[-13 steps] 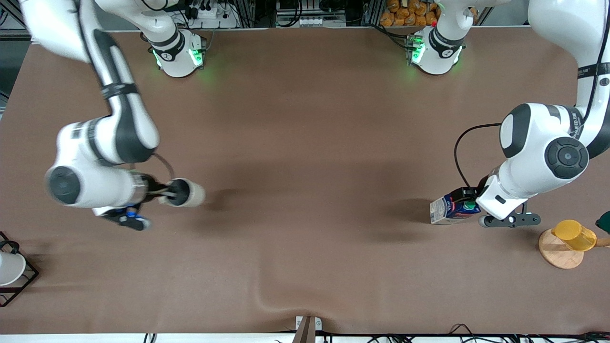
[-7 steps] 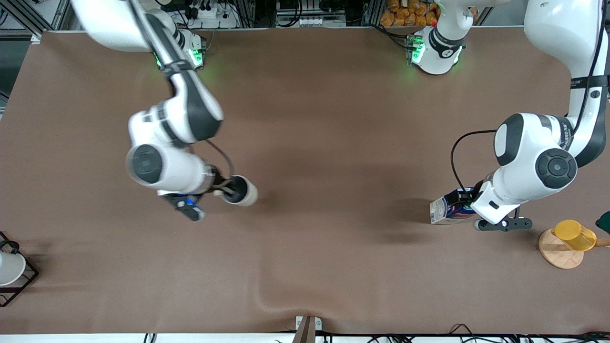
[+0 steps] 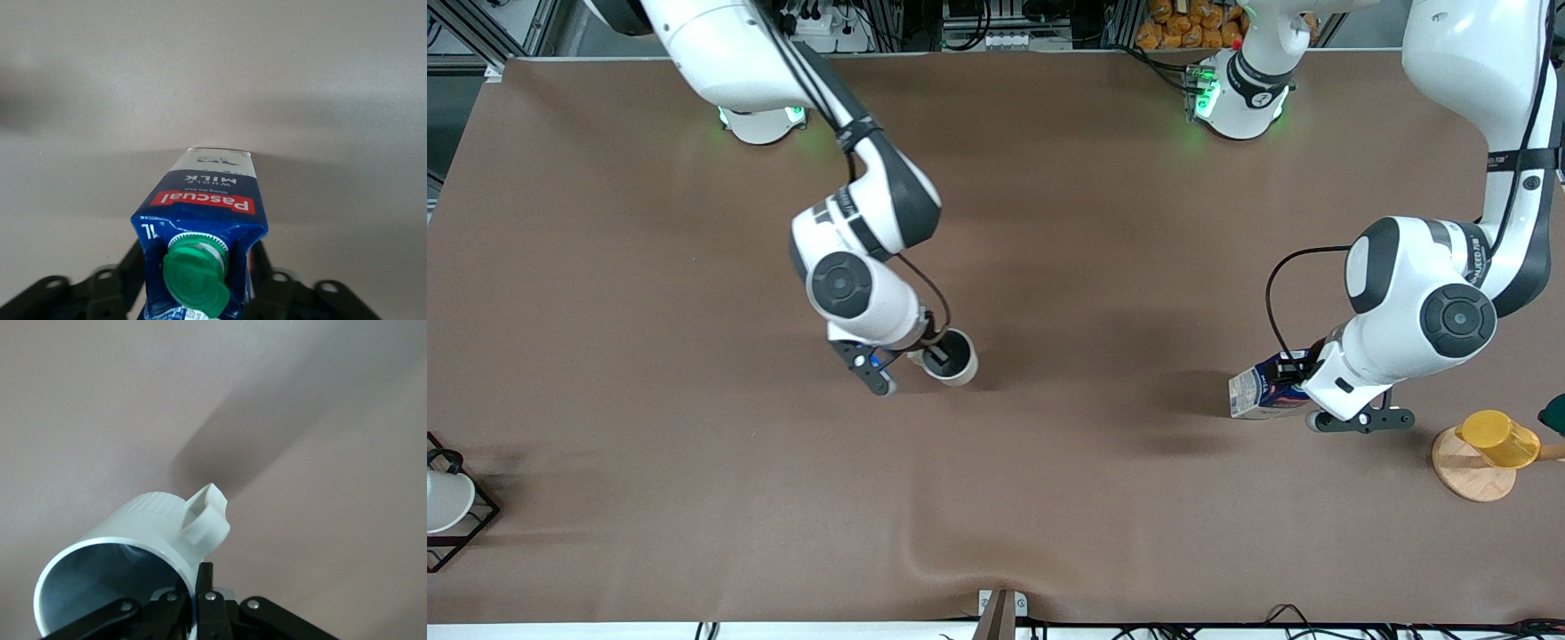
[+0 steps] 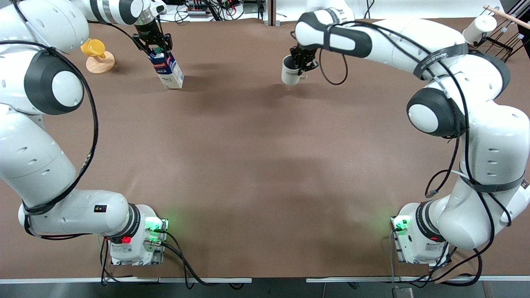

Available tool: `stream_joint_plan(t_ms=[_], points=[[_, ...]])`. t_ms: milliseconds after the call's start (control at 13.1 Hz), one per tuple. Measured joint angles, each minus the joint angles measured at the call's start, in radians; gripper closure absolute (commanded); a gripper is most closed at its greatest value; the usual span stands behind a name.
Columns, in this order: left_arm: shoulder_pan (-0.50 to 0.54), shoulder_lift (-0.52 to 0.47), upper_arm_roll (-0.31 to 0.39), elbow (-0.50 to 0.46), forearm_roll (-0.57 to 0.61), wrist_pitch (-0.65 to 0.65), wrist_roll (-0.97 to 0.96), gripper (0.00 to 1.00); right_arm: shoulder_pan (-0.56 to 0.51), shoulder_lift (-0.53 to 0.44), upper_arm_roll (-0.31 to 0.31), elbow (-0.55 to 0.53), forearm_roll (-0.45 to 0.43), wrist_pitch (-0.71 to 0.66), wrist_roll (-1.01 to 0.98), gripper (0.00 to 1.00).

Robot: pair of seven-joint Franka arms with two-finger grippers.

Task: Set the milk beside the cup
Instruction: 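Place the mug centrally with the right gripper while the left gripper lifts milk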

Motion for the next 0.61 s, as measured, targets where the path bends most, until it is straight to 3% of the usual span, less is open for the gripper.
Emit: stream_joint_plan(t_ms=[535, 611], points=[[-0.002, 0.000, -0.001, 0.009, 0.004, 0.004, 0.002, 0.67, 0.135, 0.096, -0.001, 0.003, 0.000, 0.116, 0.116, 1.00], [-0.002, 0.000, -0.001, 0.012, 0.004, 0.004, 0.003, 0.67, 0.135, 0.102, -0.002, 0.003, 0.000, 0.118, 0.116, 0.74]])
